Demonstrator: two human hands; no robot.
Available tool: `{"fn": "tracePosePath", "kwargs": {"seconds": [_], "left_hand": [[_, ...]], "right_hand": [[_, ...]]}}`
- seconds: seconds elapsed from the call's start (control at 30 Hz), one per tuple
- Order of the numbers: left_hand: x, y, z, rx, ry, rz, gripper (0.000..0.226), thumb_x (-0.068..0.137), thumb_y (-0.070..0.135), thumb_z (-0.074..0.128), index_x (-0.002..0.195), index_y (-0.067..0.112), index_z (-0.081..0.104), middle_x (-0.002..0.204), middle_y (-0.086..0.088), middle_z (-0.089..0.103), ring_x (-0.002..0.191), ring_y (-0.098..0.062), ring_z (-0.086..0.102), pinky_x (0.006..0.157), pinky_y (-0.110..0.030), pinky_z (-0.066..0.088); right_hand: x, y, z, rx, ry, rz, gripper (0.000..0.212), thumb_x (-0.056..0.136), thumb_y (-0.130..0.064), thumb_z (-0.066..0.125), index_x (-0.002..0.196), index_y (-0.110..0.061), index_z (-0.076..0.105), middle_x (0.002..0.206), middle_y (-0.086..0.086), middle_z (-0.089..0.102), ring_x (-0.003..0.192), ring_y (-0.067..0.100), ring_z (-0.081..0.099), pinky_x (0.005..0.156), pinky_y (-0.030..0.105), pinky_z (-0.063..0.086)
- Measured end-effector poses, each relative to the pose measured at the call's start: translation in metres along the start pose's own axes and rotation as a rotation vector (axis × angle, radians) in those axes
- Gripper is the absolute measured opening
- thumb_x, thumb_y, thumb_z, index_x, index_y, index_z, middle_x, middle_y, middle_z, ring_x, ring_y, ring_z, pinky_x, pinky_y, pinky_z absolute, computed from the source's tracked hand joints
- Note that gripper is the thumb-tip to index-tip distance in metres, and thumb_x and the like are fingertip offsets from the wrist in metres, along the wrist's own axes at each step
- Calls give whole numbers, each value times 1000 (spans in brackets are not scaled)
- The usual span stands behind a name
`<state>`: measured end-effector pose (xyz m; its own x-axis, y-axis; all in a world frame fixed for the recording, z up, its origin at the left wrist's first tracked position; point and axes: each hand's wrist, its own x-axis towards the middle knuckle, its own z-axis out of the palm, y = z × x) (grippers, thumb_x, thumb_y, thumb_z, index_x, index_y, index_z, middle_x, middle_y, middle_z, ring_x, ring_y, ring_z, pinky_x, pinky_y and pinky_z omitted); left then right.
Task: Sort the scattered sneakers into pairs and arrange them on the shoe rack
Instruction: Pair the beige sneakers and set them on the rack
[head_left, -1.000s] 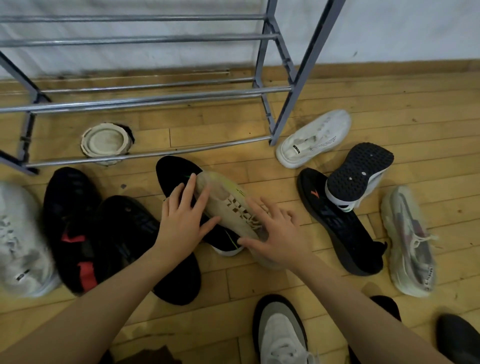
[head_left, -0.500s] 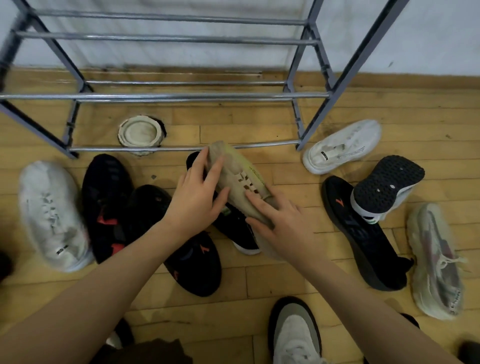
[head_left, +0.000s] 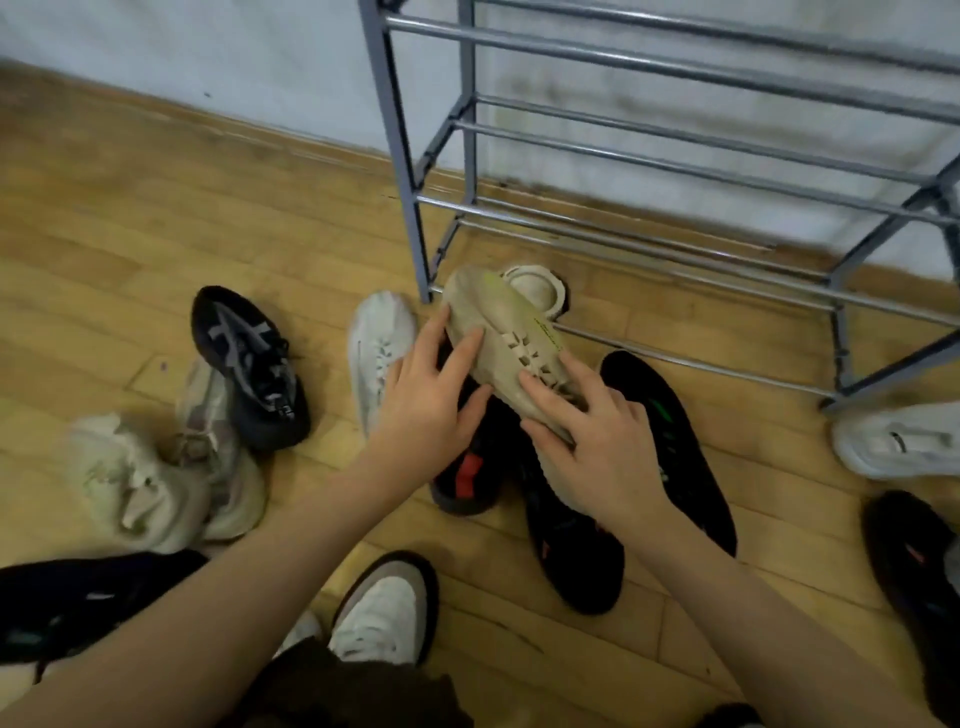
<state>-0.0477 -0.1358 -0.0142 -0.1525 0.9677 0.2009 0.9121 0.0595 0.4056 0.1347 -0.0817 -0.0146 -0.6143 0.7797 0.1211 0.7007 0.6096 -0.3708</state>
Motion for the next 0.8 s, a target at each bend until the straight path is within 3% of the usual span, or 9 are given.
{"fn": "tracePosePath", "kwargs": {"seconds": [0.2, 0.4, 0.63, 0.8], "left_hand": [[-24, -49, -34, -43, 82, -250, 54, 90, 50, 33, 137, 25, 42, 155, -6, 17, 130, -25, 37, 99, -44, 28], [-36, -101, -34, 4, 8, -474, 55, 95, 48, 36, 146, 29, 24, 158, -1, -2, 139, -24, 19, 108, -43, 16], [-47, -159, -25, 132, 8, -573, 60, 90, 59, 16, 144, 36, 26, 157, -1, 13, 133, -30, 27, 104, -47, 22], [-21, -170, 2, 174, -151, -483, 54, 95, 54, 26, 146, 36, 20, 156, 0, 14, 135, -29, 23, 105, -45, 17]], "right_hand": [[37, -59, 29, -5, -23, -128, 43, 92, -50, 42, 134, -42, 46, 140, 9, 47, 106, 36, 58, 80, 47, 47], [76, -98, 71, 19, -27, -259, 39, 91, -41, 51, 129, -37, 55, 136, 9, 51, 105, 36, 58, 78, 46, 46], [104, -136, 117, -71, -23, -292, 37, 89, -42, 48, 122, -33, 61, 130, 10, 56, 98, 35, 61, 75, 42, 44], [107, -114, 132, -182, -115, -137, 39, 88, -41, 59, 126, -35, 57, 134, 9, 53, 98, 39, 59, 76, 47, 44]]}}
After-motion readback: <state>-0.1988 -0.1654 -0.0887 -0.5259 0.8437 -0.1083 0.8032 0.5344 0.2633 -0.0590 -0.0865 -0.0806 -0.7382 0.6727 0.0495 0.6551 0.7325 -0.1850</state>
